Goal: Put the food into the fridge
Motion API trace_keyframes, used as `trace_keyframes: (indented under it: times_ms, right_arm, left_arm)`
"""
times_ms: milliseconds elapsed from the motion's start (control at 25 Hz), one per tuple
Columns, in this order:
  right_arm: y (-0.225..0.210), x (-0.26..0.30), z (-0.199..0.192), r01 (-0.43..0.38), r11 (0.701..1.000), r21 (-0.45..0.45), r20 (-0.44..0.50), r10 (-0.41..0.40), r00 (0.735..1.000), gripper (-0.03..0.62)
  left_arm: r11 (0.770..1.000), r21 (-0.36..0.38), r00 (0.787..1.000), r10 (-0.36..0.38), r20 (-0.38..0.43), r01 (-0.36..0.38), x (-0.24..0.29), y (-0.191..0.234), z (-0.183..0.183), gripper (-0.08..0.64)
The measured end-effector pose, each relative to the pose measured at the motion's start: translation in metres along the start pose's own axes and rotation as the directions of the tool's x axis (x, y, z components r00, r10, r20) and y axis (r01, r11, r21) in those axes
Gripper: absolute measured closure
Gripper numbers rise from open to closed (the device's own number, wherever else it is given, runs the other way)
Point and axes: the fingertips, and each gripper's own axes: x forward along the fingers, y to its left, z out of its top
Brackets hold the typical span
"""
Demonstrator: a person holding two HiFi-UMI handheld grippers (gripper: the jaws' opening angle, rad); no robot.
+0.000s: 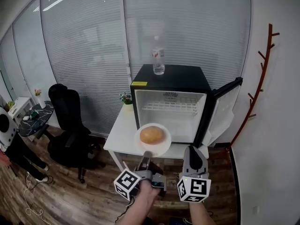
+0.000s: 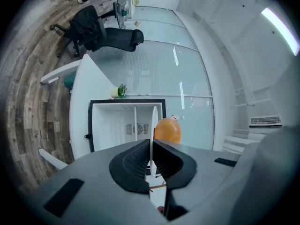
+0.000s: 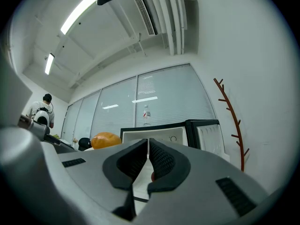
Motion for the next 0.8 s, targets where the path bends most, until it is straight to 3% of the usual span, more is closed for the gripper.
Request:
trace_keyframes:
  times_ms: [800]
  right_arm:
    - [0.013, 0.175, -0.045, -0.007, 0.999, -0.035, -0.025, 0.006, 1.000, 0.558]
  left_arm:
    - [0.997, -0.035, 0.998, 0.063, -0.016, -0.064, 0.158, 0.051, 0.069, 0.523]
